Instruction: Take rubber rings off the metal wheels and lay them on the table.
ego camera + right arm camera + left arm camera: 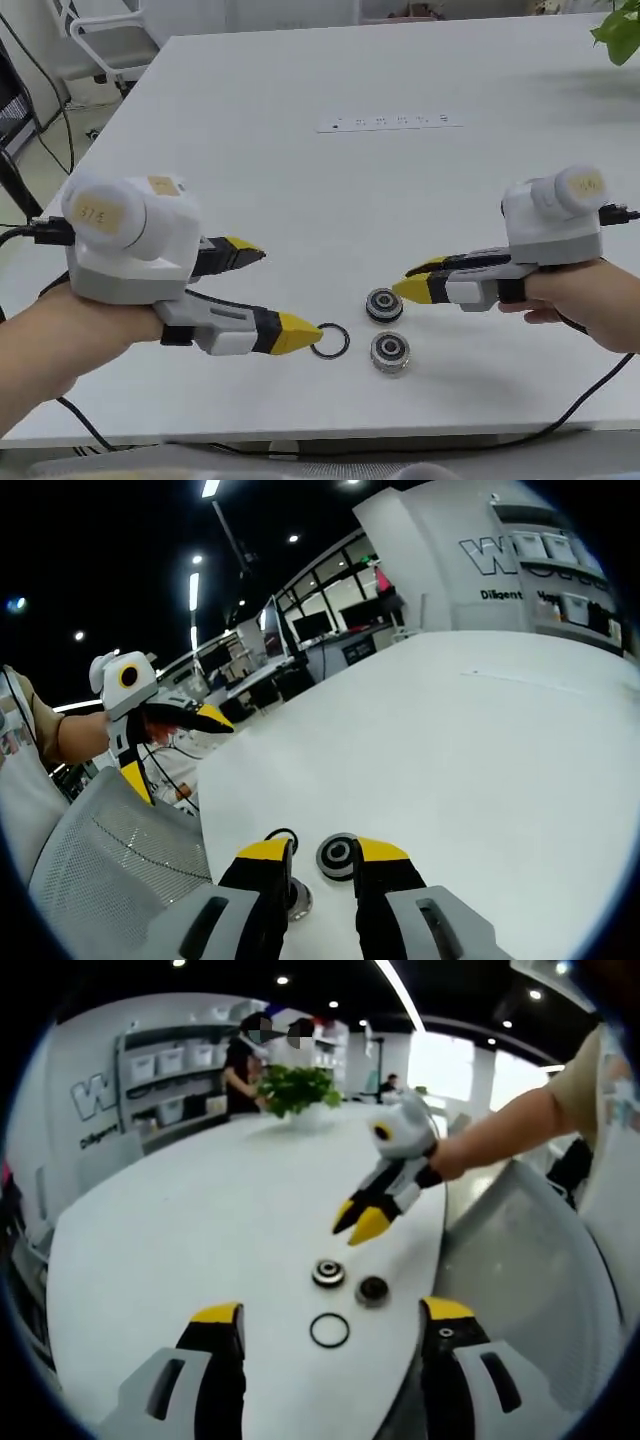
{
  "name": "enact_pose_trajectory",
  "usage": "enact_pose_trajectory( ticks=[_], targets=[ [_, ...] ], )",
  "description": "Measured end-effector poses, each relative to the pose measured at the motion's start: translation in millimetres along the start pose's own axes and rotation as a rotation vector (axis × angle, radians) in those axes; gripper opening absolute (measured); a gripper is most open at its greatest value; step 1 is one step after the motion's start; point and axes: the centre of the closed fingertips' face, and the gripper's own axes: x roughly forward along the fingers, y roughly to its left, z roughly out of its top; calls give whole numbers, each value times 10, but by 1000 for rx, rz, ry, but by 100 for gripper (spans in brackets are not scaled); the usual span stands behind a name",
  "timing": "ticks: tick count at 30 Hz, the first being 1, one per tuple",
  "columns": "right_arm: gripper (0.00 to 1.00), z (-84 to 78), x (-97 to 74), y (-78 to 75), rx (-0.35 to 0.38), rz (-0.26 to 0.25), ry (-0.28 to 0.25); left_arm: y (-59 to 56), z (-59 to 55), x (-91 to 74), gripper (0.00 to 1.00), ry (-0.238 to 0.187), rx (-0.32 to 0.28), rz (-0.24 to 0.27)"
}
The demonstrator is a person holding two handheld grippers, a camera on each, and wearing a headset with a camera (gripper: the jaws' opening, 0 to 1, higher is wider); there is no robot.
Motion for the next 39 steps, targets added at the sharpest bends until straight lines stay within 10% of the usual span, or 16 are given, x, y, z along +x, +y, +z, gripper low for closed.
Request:
enact_pose_trajectory(
  ticks=[39],
  targets=[
    [30, -199, 4, -140, -96, -21, 45, 142, 4, 397, 66, 39, 17, -28]
  ],
)
